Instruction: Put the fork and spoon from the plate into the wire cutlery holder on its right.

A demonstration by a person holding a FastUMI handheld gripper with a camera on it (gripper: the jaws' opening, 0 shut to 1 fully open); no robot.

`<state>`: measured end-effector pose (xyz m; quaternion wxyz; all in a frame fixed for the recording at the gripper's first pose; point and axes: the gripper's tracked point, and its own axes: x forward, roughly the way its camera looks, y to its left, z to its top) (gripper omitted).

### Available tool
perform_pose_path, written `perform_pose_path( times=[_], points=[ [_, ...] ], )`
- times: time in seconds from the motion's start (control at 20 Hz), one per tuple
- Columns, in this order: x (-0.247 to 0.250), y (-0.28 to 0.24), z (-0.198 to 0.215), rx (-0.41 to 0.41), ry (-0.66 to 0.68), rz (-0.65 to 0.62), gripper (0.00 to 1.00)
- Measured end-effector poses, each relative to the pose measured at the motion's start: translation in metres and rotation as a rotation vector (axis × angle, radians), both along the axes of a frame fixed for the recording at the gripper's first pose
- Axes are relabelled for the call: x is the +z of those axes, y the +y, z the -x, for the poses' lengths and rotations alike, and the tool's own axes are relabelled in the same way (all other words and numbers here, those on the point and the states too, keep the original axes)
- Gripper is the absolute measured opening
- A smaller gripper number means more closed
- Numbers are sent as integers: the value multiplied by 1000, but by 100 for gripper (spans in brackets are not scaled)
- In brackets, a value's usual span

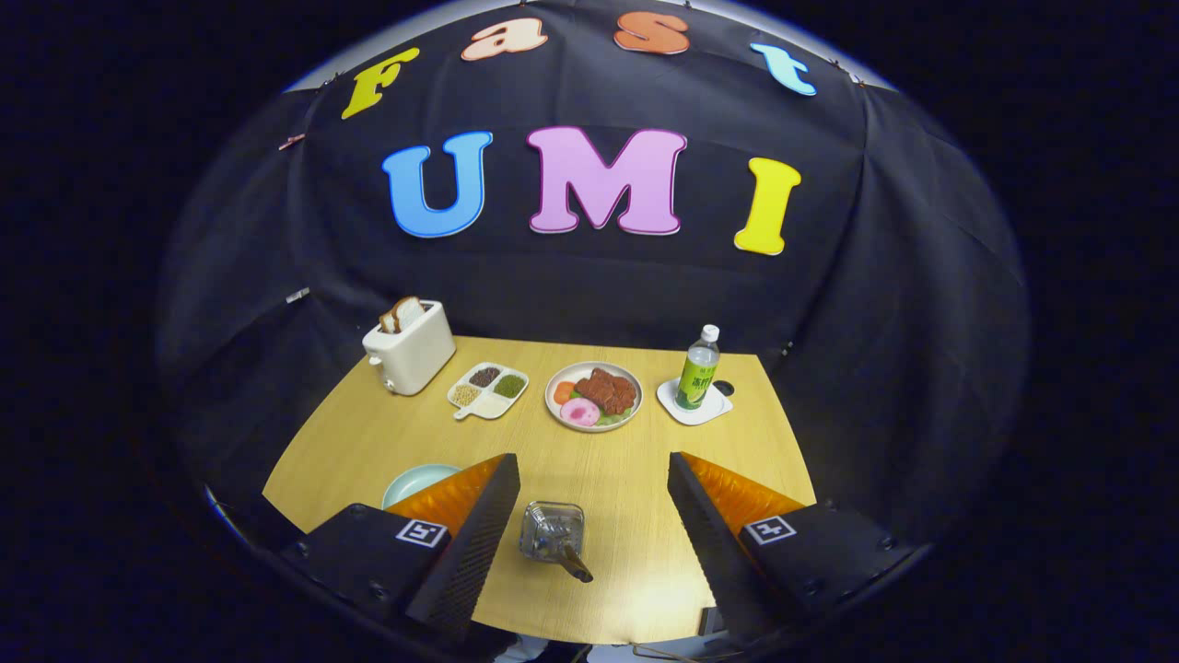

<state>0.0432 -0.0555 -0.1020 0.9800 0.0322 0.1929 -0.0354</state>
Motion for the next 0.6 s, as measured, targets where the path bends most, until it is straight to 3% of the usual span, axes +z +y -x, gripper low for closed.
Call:
perform_pose_path(
  times=[0.6],
  points=[
    [-2,11,-2,89,-69,36,100]
  ],
)
